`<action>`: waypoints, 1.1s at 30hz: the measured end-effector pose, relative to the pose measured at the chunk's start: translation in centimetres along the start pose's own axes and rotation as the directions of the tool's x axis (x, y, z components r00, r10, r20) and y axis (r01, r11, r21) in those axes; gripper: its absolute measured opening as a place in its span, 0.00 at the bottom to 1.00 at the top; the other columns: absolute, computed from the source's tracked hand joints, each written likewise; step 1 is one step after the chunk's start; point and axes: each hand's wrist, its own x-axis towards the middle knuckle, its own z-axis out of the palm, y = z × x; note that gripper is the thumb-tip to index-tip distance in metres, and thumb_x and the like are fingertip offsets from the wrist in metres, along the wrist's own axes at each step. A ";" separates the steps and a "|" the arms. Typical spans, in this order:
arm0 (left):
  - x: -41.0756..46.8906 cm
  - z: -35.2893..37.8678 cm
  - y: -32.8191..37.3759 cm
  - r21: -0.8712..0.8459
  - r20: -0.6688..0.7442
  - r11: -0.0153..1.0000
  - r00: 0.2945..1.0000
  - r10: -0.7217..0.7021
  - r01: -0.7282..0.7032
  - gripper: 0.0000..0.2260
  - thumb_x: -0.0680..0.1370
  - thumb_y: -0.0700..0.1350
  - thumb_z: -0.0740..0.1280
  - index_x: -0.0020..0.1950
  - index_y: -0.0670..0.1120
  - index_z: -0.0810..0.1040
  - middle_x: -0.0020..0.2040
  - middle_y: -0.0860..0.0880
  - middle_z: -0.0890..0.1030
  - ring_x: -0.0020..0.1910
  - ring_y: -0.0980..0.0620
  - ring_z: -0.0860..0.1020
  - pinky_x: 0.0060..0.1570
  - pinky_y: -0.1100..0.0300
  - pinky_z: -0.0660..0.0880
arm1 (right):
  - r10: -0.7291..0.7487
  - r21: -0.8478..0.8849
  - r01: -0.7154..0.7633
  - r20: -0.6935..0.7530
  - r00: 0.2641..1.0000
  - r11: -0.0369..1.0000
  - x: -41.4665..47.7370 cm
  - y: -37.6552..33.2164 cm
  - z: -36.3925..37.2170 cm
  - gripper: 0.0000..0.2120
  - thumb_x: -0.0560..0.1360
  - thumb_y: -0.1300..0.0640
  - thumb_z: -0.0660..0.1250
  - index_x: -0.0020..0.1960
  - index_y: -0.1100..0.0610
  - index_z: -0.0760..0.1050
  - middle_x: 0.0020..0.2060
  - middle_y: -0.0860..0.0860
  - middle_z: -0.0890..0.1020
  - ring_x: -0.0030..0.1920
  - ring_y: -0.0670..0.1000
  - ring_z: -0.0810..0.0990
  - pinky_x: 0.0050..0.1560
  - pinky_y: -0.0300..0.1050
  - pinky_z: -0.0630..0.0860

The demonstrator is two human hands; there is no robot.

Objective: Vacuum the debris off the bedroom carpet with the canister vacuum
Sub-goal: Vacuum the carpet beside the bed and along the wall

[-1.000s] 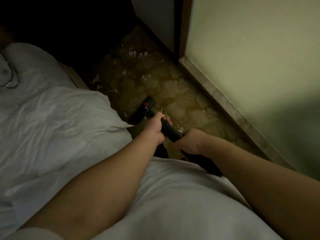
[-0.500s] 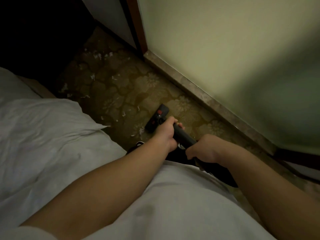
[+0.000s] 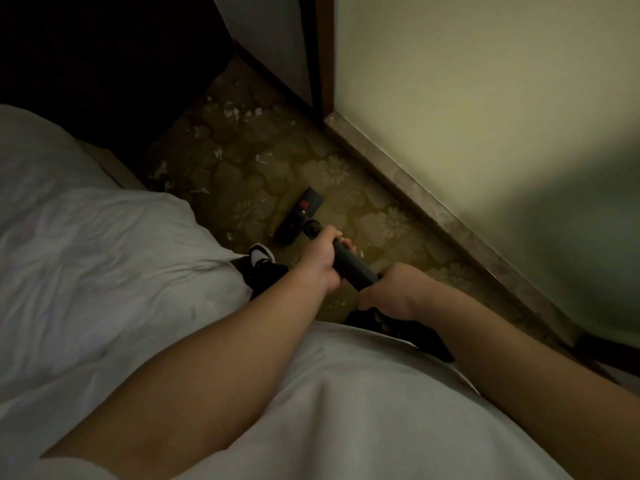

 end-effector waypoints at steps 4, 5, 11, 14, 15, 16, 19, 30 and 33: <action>1.3 -3.8 6.9 -0.018 -0.021 1.000 1.000 0.014 -0.014 0.06 0.80 0.38 0.65 0.43 0.42 0.71 0.33 0.48 0.72 0.31 0.52 0.72 0.38 0.56 0.76 | -0.037 -0.114 0.038 0.006 0.999 0.993 2.3 -7.5 1.9 0.15 0.73 0.47 0.72 0.54 0.56 0.82 0.44 0.54 0.87 0.44 0.55 0.87 0.50 0.50 0.86; 1.6 -4.9 8.8 -0.021 -0.023 1.000 1.000 0.015 -0.015 0.07 0.80 0.38 0.64 0.42 0.42 0.71 0.32 0.48 0.72 0.31 0.52 0.73 0.38 0.56 0.76 | -0.039 -0.131 0.041 0.012 0.999 0.991 2.8 -9.6 2.4 0.16 0.74 0.46 0.72 0.54 0.56 0.82 0.44 0.54 0.86 0.44 0.54 0.86 0.47 0.48 0.84; 3.3 -12.1 20.7 -0.053 -0.052 0.998 0.998 0.039 -0.042 0.09 0.80 0.38 0.64 0.40 0.42 0.70 0.31 0.47 0.73 0.30 0.51 0.74 0.38 0.55 0.76 | -0.059 -0.187 0.067 0.048 0.997 0.980 5.6 -22.9 6.2 0.10 0.73 0.48 0.75 0.45 0.54 0.82 0.37 0.50 0.82 0.36 0.49 0.80 0.31 0.41 0.71; 4.0 -15.2 25.9 -0.053 -0.050 0.995 0.996 0.077 -0.080 0.11 0.80 0.39 0.63 0.38 0.43 0.68 0.29 0.48 0.73 0.30 0.51 0.73 0.41 0.54 0.76 | -0.075 -0.197 0.089 0.082 0.994 0.976 7.3 -28.8 7.8 0.08 0.74 0.50 0.76 0.43 0.54 0.81 0.36 0.50 0.84 0.35 0.49 0.82 0.32 0.41 0.75; 4.3 -16.1 27.5 -0.057 -0.058 0.994 0.994 0.092 -0.095 0.11 0.80 0.39 0.63 0.38 0.43 0.68 0.30 0.48 0.72 0.31 0.51 0.73 0.42 0.54 0.76 | -0.081 -0.193 0.097 0.091 0.993 0.976 7.9 -30.5 8.3 0.08 0.73 0.50 0.76 0.43 0.55 0.82 0.36 0.50 0.84 0.34 0.49 0.83 0.33 0.41 0.76; 4.7 -17.1 28.9 -0.061 -0.067 0.992 0.992 0.107 -0.111 0.10 0.80 0.39 0.63 0.39 0.43 0.68 0.31 0.47 0.72 0.31 0.50 0.73 0.43 0.54 0.76 | -0.087 -0.172 0.103 0.100 0.991 0.980 8.6 -32.0 8.9 0.08 0.73 0.52 0.76 0.44 0.57 0.82 0.35 0.52 0.85 0.34 0.51 0.84 0.34 0.41 0.78; 5.6 -19.7 32.9 -0.086 -0.090 0.984 0.985 0.147 -0.154 0.09 0.79 0.38 0.64 0.39 0.42 0.69 0.28 0.47 0.74 0.29 0.50 0.75 0.39 0.54 0.76 | -0.098 -0.126 0.116 0.138 0.986 0.985 10.4 -36.0 10.5 0.09 0.72 0.55 0.75 0.46 0.60 0.82 0.33 0.54 0.85 0.31 0.53 0.84 0.36 0.47 0.81; 7.8 -24.3 40.8 -0.143 -0.186 0.962 0.961 0.204 -0.232 0.07 0.77 0.37 0.67 0.40 0.40 0.73 0.31 0.45 0.76 0.30 0.50 0.77 0.39 0.56 0.79 | -0.152 -0.222 0.185 0.158 0.976 0.957 14.4 -44.6 13.4 0.07 0.75 0.55 0.74 0.43 0.57 0.78 0.26 0.49 0.82 0.21 0.44 0.79 0.21 0.32 0.69; 8.1 -24.2 41.8 -0.119 -0.193 0.963 0.957 0.216 -0.241 0.07 0.78 0.37 0.66 0.40 0.40 0.73 0.32 0.46 0.76 0.33 0.49 0.76 0.42 0.55 0.78 | -0.167 -0.221 0.198 0.154 0.974 0.955 14.9 -45.5 13.1 0.07 0.76 0.55 0.74 0.46 0.57 0.77 0.30 0.52 0.82 0.18 0.42 0.76 0.20 0.32 0.67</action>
